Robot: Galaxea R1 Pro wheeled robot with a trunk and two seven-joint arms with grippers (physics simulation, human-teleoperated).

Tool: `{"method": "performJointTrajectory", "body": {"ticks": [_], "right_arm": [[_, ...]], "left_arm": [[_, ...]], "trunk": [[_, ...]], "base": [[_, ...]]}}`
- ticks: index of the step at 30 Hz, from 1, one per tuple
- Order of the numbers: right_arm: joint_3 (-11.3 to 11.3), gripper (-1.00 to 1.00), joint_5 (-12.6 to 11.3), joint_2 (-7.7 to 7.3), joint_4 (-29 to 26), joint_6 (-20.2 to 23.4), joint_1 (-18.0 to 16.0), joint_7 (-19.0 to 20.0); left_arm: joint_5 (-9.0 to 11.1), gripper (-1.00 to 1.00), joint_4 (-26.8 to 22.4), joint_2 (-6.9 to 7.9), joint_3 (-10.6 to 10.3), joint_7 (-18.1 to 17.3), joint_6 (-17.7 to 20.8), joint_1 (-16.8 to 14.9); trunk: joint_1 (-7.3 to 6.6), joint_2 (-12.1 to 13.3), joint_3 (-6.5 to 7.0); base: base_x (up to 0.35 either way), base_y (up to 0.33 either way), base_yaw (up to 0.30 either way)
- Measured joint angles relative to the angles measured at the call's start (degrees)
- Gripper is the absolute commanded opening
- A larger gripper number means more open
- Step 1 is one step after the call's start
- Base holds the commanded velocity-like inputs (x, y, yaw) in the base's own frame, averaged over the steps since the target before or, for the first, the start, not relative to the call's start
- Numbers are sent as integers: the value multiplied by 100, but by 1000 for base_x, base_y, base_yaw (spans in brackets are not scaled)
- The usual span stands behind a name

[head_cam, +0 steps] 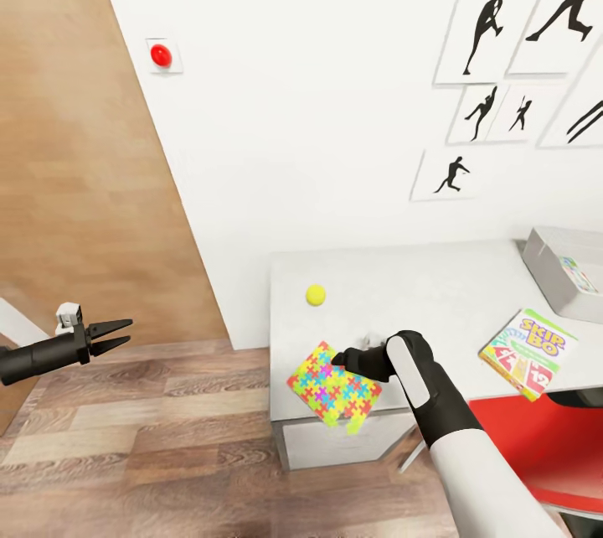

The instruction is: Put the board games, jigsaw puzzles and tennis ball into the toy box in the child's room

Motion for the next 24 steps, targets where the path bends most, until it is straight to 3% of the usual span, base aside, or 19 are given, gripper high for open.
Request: {"method": "performJointTrajectory", "body": {"ticks": [14,24], "right_arm": [[-7,100,191,-2,-16,7,1,4],[-8,100,193,-2,-20,7,4,8]], "left_arm": [[0,100,-1,1,0,-5,1,1],[1,100,-1,1,1,-8,1,1]], "trunk": [[-1,0,0],[-1,0,0]], "base": [[-48,87,0],[0,56,0]]}}
